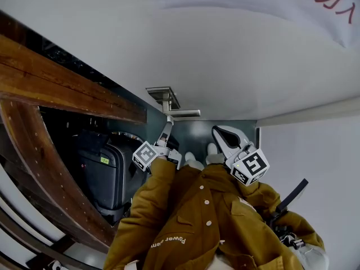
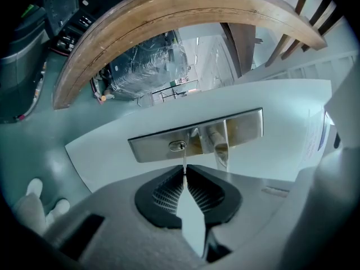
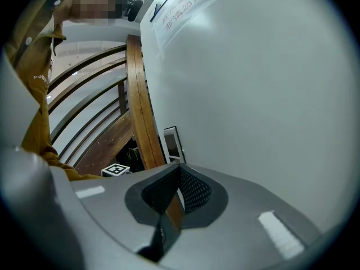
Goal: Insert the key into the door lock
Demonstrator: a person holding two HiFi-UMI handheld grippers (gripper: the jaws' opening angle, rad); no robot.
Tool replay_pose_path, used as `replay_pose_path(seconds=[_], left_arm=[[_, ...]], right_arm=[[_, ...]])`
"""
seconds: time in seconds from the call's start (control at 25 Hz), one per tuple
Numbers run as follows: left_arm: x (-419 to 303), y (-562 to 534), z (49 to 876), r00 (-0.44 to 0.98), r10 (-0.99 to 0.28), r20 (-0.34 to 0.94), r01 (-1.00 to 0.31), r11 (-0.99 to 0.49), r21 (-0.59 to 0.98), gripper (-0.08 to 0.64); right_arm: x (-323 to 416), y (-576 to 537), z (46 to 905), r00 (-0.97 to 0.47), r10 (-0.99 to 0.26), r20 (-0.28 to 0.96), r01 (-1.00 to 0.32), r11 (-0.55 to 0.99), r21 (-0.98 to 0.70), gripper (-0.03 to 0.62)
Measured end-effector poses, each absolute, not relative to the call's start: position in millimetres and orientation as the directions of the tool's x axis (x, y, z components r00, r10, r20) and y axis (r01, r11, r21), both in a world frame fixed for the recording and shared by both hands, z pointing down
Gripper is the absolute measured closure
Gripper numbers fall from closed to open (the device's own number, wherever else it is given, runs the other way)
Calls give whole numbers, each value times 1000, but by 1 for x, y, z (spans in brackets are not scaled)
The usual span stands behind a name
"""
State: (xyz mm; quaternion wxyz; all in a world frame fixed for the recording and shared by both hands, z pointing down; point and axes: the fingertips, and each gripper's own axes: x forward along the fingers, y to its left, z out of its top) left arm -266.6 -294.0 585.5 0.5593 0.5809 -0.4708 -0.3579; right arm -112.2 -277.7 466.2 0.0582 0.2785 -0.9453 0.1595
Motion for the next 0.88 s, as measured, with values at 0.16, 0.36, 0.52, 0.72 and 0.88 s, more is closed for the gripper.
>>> replay_pose_path(seconds=[0.16,0.36,0.52,0.72,0.88], left_arm=[[-270,-288,604,288,-940,183,-186,133,974,535],[-270,-291,599,277,-948,155,-150,117,982,535],[-273,-291,601,260,-955,144,-119,116,986,535],[-272,-293,593,245,-963,109,-73,93,993,535],[-275,-290,598,234,-965,117,-81,101,992,535]], right_arm=[[-110,-280,467,-837,-509,200,-547,792,-271,586],[-111,-282,468,-842,-499,204,-539,797,-273,586],[-113,-282,469,-847,-490,205,-531,802,-275,586],[-114,-282,470,-852,-483,205,-523,806,-276,586],[-113,-282,470,-852,-482,207,-523,808,-272,586]])
